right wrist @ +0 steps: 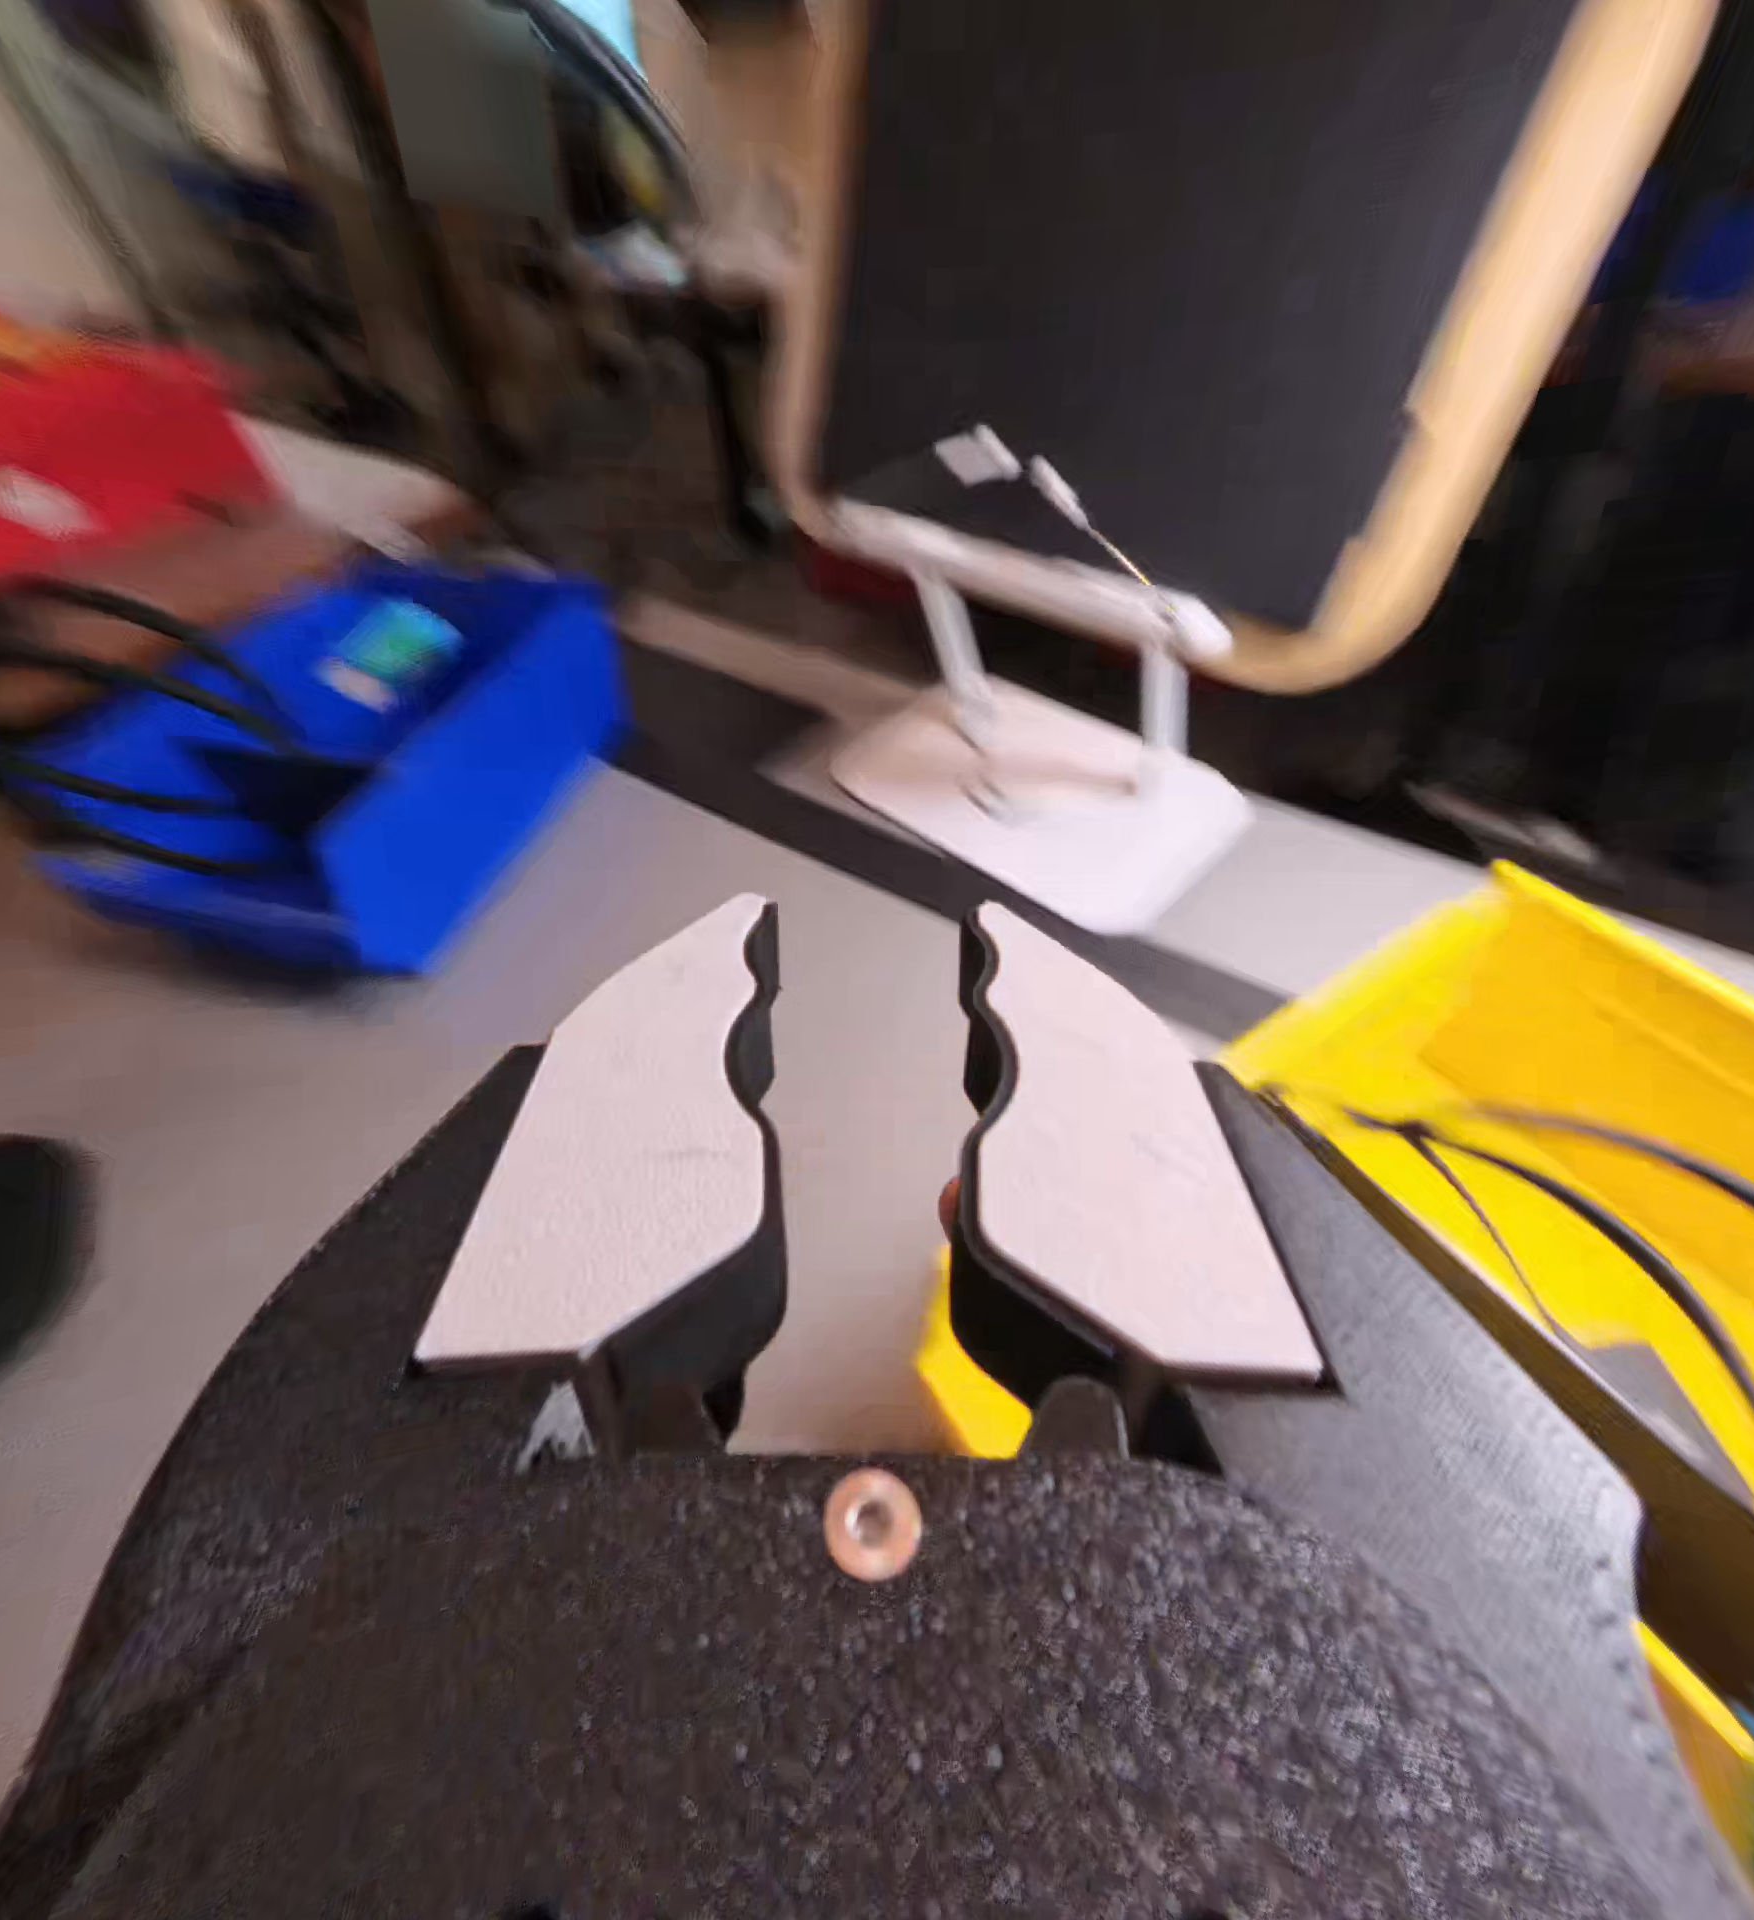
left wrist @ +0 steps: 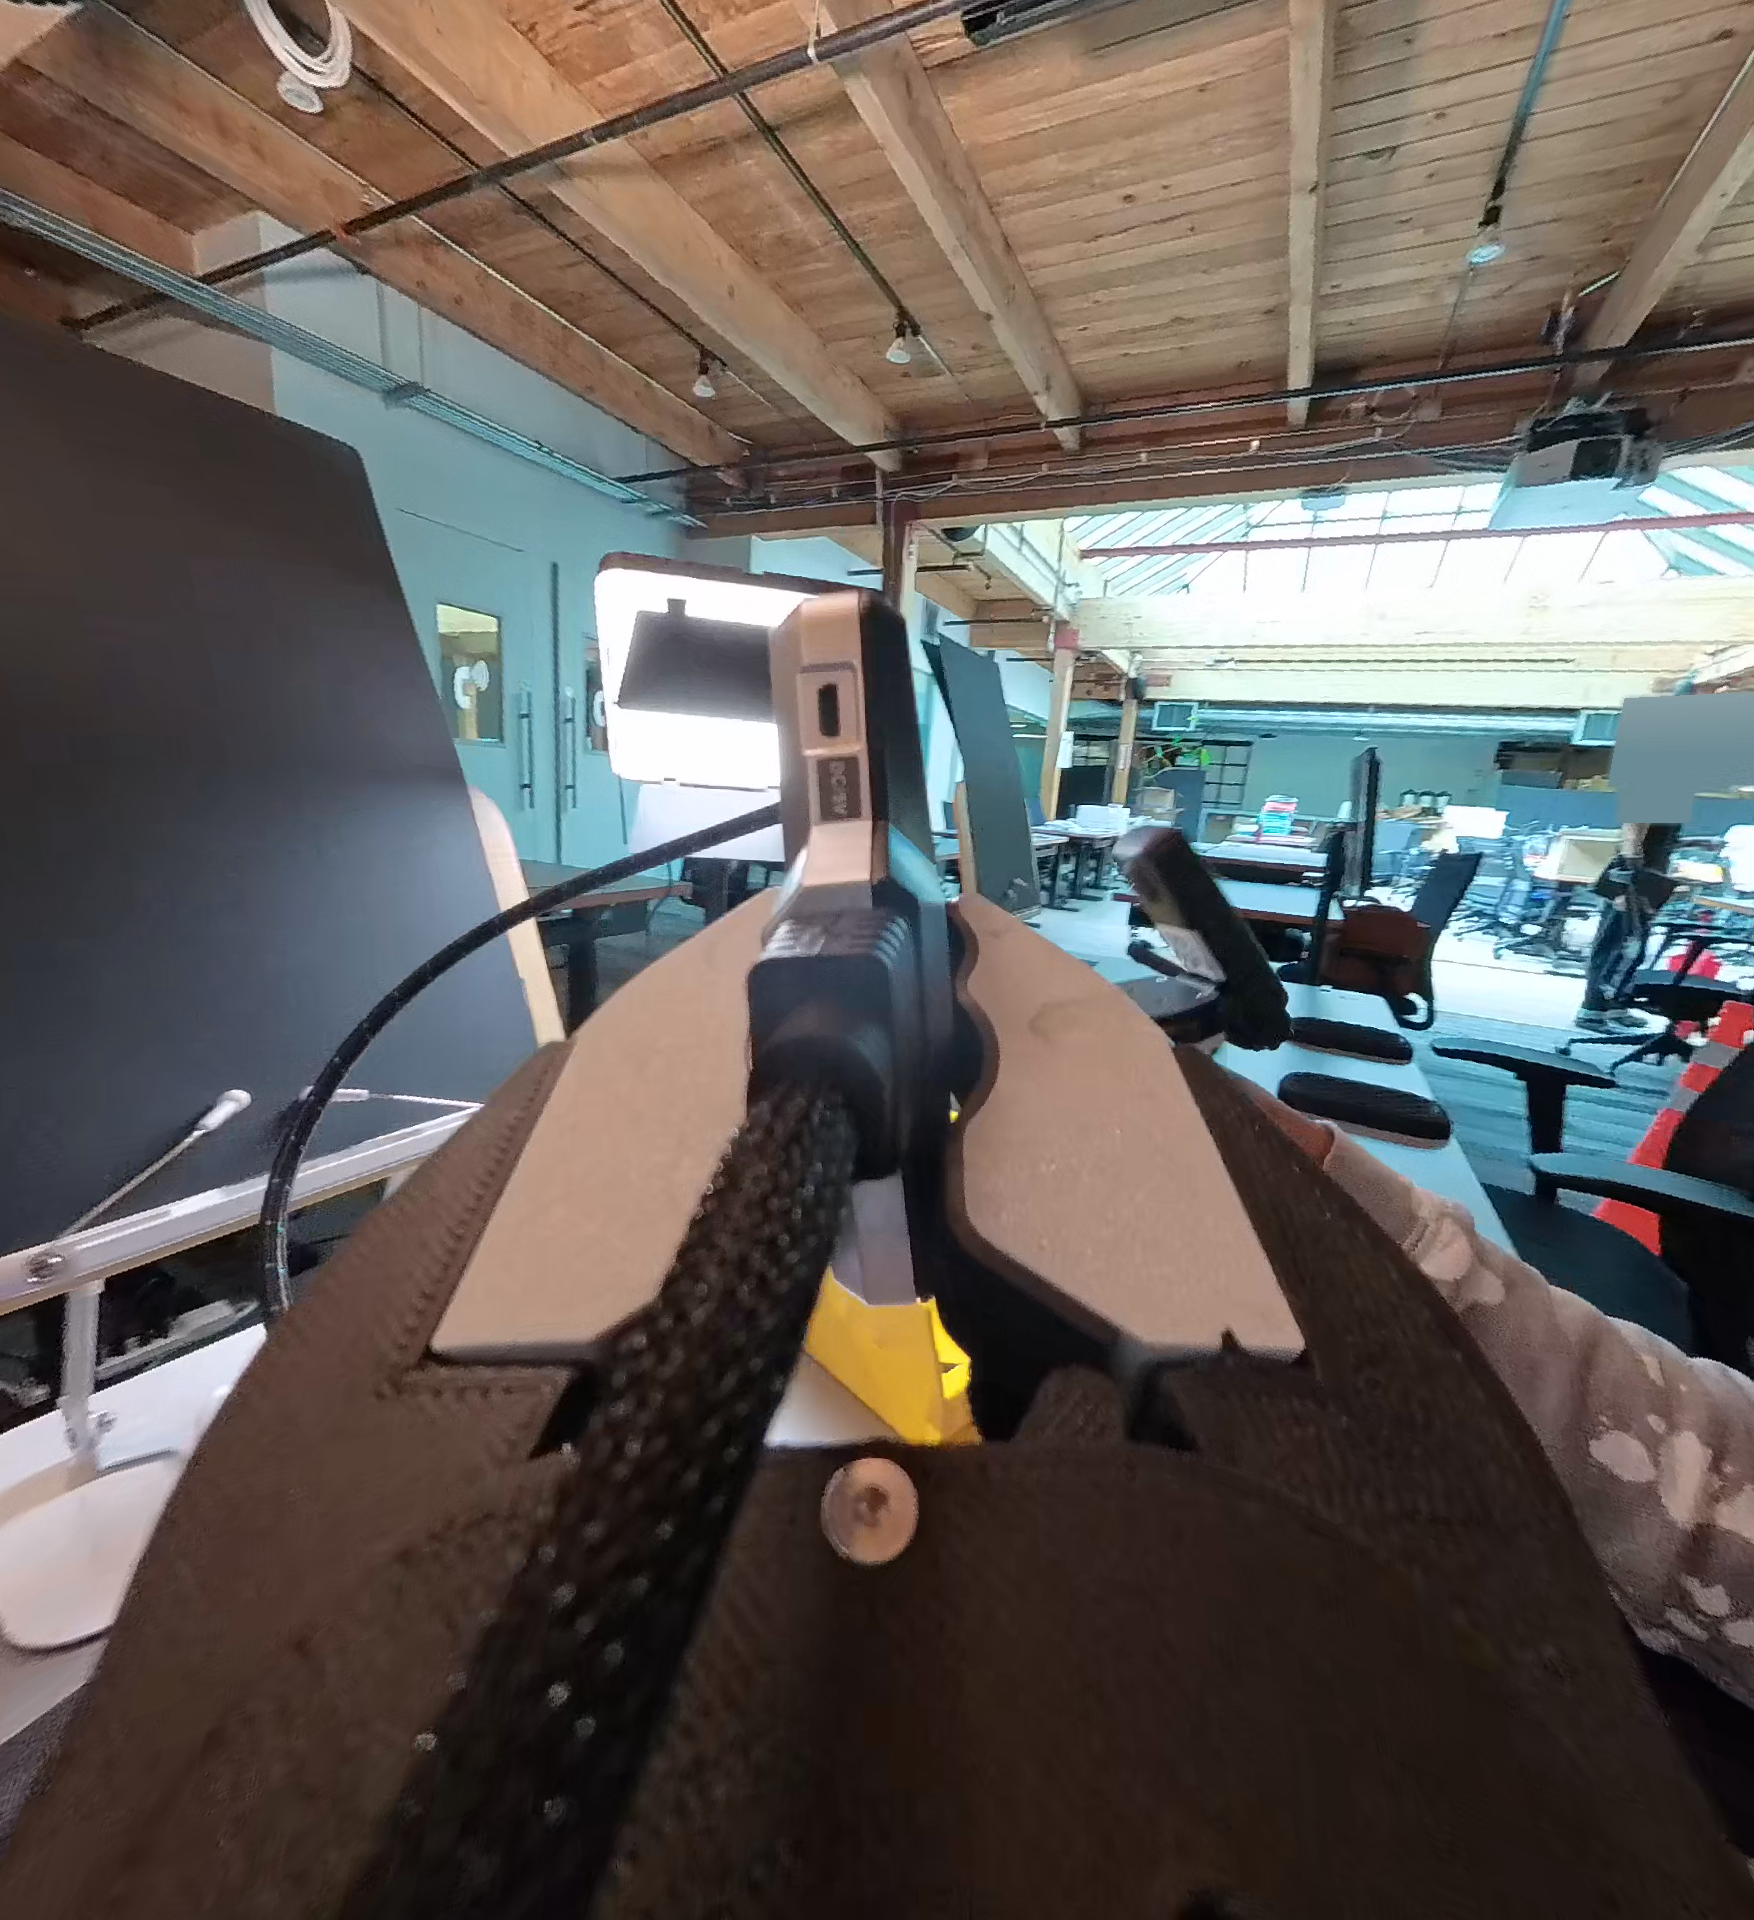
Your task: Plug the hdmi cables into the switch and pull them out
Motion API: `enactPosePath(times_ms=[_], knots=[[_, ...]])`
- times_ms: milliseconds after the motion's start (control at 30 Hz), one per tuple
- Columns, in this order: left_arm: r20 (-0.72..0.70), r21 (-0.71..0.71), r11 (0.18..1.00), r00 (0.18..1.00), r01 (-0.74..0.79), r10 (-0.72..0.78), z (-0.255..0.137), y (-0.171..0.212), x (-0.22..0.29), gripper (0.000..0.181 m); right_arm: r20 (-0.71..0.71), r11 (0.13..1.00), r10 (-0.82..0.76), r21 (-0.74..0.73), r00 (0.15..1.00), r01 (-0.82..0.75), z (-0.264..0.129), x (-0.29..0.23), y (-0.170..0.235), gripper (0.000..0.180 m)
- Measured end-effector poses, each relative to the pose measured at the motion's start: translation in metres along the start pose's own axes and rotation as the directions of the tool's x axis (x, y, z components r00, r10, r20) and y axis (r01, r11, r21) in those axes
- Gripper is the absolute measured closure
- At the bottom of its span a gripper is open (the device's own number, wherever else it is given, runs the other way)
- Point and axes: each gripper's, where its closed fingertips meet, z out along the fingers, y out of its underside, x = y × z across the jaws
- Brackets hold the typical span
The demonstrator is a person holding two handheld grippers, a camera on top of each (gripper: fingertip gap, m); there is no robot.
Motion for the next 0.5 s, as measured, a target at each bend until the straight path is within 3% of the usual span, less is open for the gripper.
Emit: enactPosePath(times_ms=[33, 100, 167, 300, 500], knots=[[-0.021, 0.006, 1.0, 1.0, 0.013, -0.013, 0.001, 0.001, 0.003, 0.156, 0.142, 0.994, 0.012, 0.106, 0.99, -0.028, -0.004, -0.031, -0.023, 0.147], [-0.065, 0.011, 0.998, 0.996, 0.058, -0.057, 0.005, 0.004, 0.008, 0.156, 0.36, 0.968, 0.0, 0.234, 0.933, -0.09, -0.014, -0.082, -0.054, 0.148], [-0.11, 0.011, 0.995, 0.989, 0.1, -0.098, 0.009, 0.007, 0.016, 0.156, 0.484, 0.947, -0.04, 0.298, 0.874, -0.122, -0.017, -0.12, -0.069, 0.148], [-0.203, 0.012, 0.988, 0.968, 0.154, -0.149, 0.017, 0.014, 0.036, 0.156, 0.598, 0.883, -0.076, 0.412, 0.798, -0.224, -0.019, -0.161, -0.089, 0.148], [-0.305, 0.025, 0.983, 0.937, 0.184, -0.168, 0.03, 0.028, 0.066, 0.155, 0.695, 0.794, -0.048, 0.462, 0.717, -0.396, -0.025, -0.168, -0.101, 0.155]])
